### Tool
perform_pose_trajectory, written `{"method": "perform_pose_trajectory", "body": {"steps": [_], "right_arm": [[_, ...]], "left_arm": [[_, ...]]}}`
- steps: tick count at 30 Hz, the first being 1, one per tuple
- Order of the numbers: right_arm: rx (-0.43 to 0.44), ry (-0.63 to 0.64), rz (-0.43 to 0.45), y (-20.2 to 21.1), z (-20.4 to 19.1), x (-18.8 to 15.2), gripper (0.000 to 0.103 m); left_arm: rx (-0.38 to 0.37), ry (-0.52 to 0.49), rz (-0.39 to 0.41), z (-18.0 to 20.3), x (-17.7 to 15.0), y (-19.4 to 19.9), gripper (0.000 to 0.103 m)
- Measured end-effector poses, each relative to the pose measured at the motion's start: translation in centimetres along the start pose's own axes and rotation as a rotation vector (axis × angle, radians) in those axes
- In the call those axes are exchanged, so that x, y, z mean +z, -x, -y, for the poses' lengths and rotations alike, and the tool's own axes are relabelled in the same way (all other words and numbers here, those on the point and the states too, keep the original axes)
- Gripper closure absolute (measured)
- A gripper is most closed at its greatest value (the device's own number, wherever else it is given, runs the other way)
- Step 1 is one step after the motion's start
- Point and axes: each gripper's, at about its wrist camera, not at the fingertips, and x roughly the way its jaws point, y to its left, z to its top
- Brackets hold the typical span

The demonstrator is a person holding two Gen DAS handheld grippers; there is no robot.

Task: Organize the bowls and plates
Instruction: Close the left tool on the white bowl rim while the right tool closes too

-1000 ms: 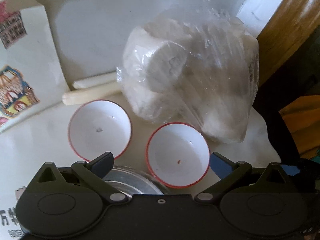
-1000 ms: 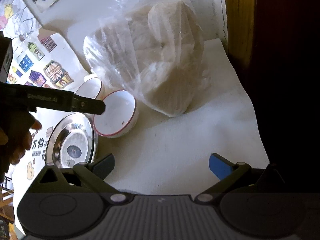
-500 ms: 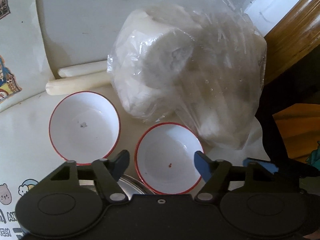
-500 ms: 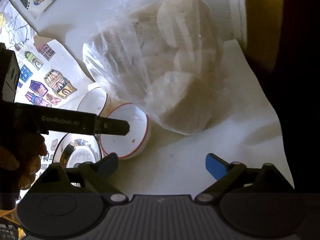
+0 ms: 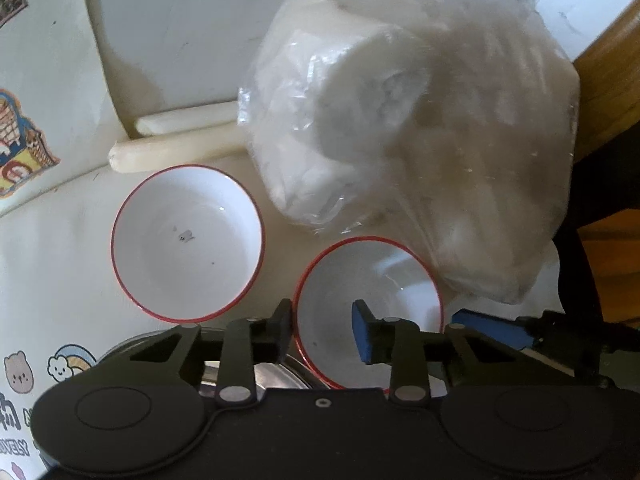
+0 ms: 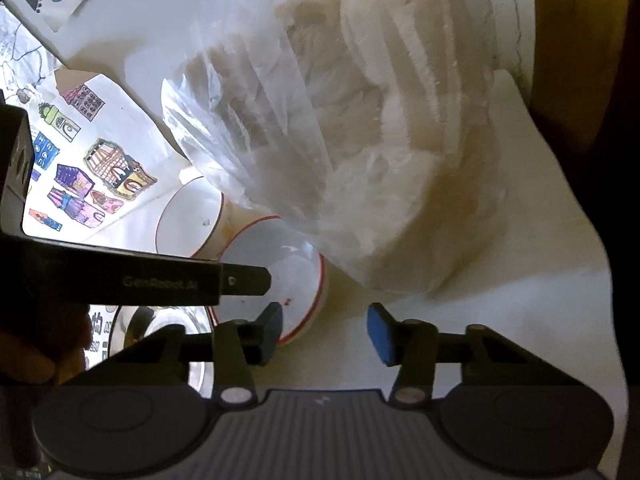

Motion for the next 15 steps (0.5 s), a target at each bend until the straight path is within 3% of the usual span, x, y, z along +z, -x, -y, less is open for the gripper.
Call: {"method": "perform_pose_trajectory", "body": {"steps": [2,7,15], "right_arm": [[0.01,-0.009,-0.005,-0.3,0.0,0.1,0.057],[0.041,-0.037,-0.024,-1.2,0.0,0.2,0.082],[0.038,-0.052,-0.013,0.3,0.6,-0.2,0.084]], "left_arm": [[0.007,0.013,0.003,-0.3,0.0,-0.1,0.08],[0.005,0.031,0.01,-0.8,-0.1,-0.1,0.089],[-0.013,0.026,0.031,-0.4,-1.7,1.3,0.09]]}}
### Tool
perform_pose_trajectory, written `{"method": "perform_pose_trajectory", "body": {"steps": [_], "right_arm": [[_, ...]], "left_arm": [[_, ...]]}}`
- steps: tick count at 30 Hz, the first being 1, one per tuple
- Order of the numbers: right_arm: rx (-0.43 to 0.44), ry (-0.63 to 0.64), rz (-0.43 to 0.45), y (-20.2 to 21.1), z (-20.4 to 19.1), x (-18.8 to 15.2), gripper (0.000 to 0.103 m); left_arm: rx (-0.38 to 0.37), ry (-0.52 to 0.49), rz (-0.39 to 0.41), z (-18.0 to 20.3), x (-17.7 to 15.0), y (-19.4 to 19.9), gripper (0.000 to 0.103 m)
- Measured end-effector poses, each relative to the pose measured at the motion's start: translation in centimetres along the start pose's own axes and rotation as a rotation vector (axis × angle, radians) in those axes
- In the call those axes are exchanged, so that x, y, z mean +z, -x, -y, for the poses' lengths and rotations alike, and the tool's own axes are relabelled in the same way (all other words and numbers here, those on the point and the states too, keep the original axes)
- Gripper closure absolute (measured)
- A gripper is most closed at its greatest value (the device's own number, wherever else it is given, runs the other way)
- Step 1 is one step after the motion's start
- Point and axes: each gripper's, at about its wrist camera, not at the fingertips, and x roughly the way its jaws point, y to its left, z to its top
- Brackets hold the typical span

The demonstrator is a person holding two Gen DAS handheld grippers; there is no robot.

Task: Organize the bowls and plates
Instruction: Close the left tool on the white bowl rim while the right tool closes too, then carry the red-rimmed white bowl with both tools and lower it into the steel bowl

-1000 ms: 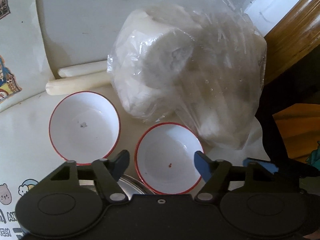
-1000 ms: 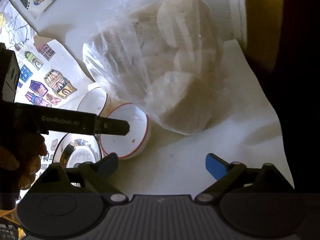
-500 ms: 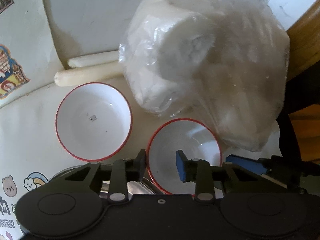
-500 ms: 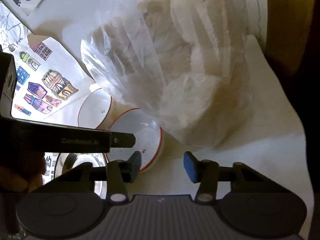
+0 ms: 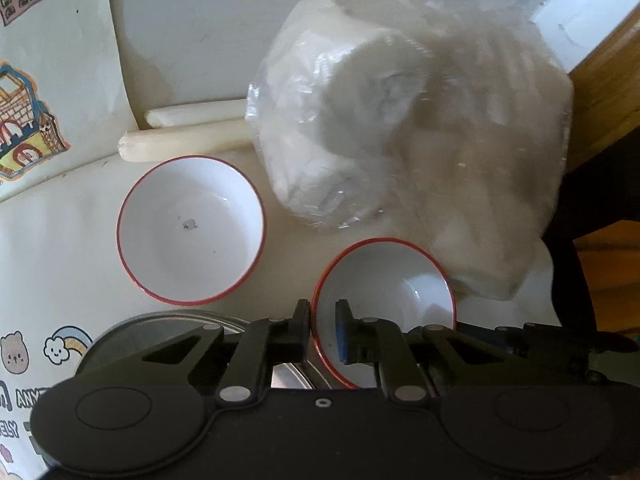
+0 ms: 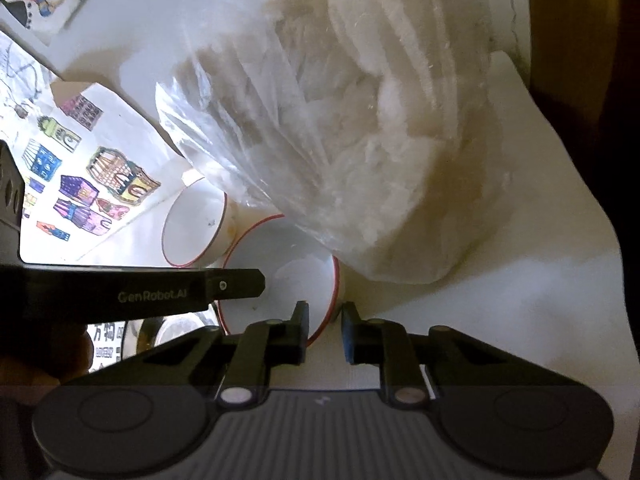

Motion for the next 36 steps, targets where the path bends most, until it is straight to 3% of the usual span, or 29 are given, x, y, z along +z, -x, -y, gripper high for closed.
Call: {"method": "perform_pose_trajectory", "body": {"steps": [13,22,30,36], "right_arm": [[0.017,0.01,0.041,4.9,0.1,-2.6,0.084],[0.013,0.009,0.068,9.2,0.2,-5.7,0.084],[-0.019,0.011,0.03,11.7,0.7,-9.6,0.084],[-0.029,0.005,-0.023,11.7,1.2,-12.3,0.084]], "left_arm": [[-0.063,-0.034,0.054,2.4,-3.0,4.5,0.09],[-0.117,-0.077,0.043,5.1,-5.8,6.9,0.09],[-0.17,-0.096,-0.026,6.1,-9.3,7.0,0.09],[-0.162,-0.127,-0.099,6.6,-11.9,6.0,0.09]]}}
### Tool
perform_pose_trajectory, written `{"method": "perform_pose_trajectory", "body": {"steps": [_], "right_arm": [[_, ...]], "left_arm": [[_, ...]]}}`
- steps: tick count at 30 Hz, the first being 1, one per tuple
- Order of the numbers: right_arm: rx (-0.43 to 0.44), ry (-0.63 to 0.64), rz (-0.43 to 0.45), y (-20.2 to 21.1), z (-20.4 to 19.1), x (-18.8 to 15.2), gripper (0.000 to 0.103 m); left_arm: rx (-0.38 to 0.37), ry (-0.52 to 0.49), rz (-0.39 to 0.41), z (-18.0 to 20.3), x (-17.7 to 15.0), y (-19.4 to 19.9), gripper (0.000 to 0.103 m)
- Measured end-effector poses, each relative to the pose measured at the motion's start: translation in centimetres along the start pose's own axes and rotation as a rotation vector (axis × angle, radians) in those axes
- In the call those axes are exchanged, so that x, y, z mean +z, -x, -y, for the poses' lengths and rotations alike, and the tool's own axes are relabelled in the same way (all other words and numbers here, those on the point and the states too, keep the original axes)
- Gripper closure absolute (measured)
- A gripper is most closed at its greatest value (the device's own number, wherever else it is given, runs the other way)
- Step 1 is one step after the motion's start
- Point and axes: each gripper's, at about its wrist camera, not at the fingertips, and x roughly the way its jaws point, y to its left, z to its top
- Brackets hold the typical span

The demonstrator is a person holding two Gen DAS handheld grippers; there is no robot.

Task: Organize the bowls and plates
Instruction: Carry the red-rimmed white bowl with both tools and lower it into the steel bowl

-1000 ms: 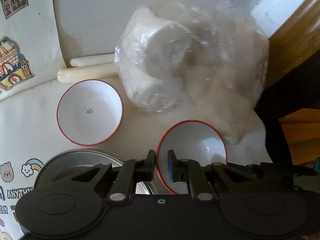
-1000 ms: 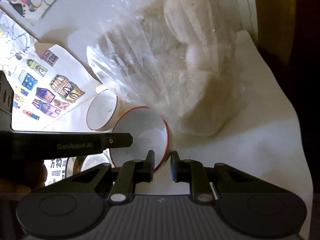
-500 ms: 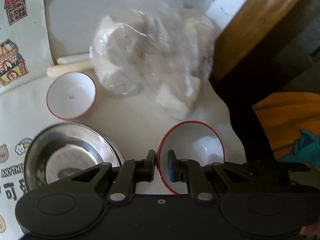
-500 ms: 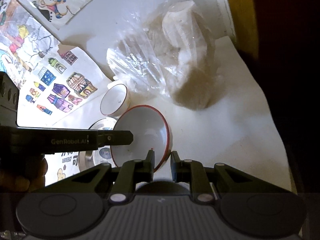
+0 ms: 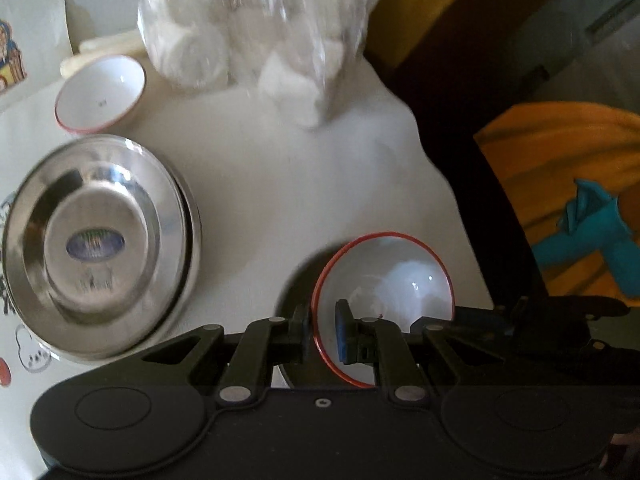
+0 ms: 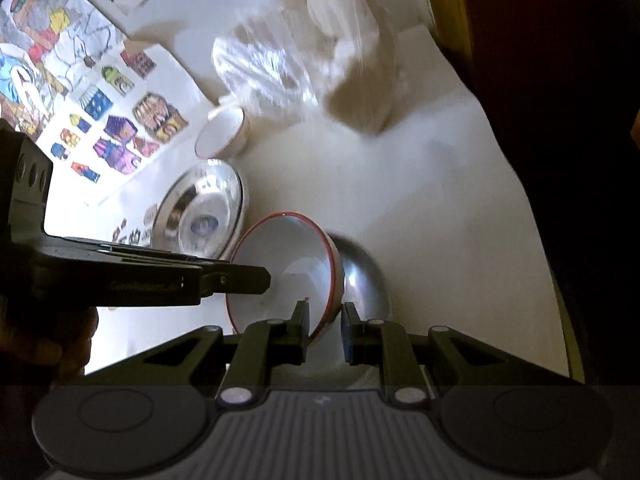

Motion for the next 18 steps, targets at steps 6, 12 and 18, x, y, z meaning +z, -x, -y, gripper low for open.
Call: {"method": "perform_pose_trajectory", "body": {"steps": [6,12,18], "right_arm": [[-0.022,0.005,-0.037,-0.2,0.1,-0.5,0.084],[-0.03,0.01,-0.05,-0.5,0.2,-0.4,0.084],[-0.038,0.024,-0.065,-1.0,0.0,-0.3,0.084]], "left_arm": [[0.015,-0.025,-0.037,0.5,-0.5,-0.9,0.09],[0.033,-0.028,-0.063,0.5,-0.9,-1.7,0.09],[0.044,-0.02,-0.066,0.5,-0.9,-2.0,0.09]]}}
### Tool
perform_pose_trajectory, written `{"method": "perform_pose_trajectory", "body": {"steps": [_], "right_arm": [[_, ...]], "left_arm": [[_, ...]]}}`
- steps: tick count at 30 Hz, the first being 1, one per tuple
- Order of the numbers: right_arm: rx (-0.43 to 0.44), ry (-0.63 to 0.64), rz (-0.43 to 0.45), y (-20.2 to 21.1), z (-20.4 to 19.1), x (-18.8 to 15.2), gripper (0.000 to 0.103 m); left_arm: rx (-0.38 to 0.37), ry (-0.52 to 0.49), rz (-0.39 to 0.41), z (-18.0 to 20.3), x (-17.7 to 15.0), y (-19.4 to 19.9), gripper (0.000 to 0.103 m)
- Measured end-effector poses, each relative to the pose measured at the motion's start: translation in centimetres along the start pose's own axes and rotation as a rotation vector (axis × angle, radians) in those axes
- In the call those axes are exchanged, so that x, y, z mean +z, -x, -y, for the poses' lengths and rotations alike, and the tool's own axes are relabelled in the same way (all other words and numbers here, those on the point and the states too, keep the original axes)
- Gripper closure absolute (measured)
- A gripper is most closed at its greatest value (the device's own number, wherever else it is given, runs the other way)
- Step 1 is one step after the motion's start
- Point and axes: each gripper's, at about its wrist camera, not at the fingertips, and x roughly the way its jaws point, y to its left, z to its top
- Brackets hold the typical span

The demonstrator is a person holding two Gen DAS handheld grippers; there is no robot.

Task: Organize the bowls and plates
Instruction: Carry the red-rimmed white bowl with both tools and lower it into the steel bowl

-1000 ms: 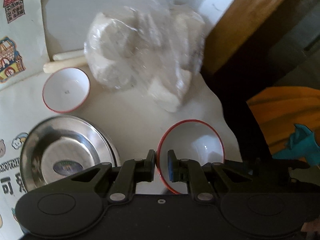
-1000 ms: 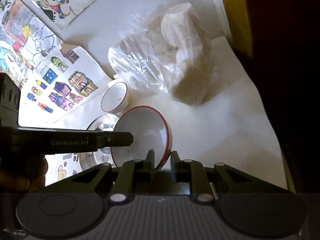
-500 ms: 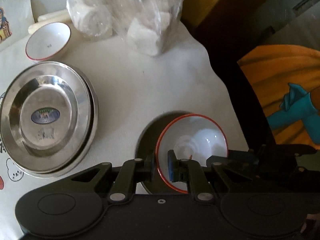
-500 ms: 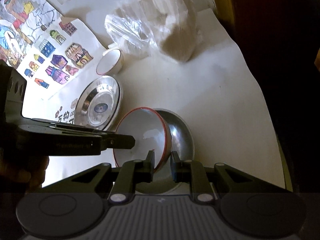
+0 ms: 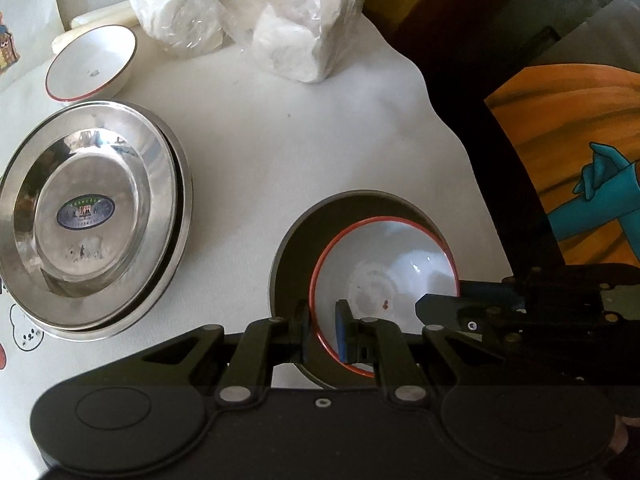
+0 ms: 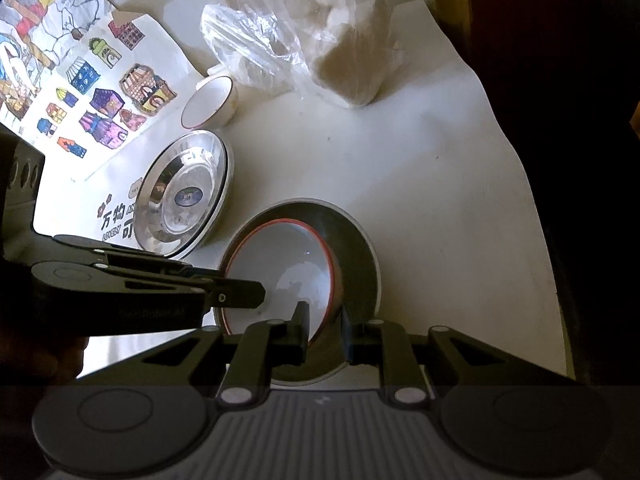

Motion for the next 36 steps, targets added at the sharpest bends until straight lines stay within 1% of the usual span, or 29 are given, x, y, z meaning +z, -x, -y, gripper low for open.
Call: {"method": "perform_pose_trajectory", "body": {"steps": [21,29,36], "right_arm": [[-0.014,-0.002,-0.027,-1.2,0.0,0.3,0.084],[-0.019,-0.006,-0.025,-1.2,0.1,0.3,0.084],[-0.02,-0.013,-0.016,-0.9,0.1,0.2,0.082]], "left_arm": [[0.016,0.023,-0.02,0.1,0.4,-1.0,0.09],[0.014,0.027,-0.013,0.1,0.4,-1.0,0.09],[-0.002,0.025,0.005,-0.2,0.5,-0.2,0.089]]}}
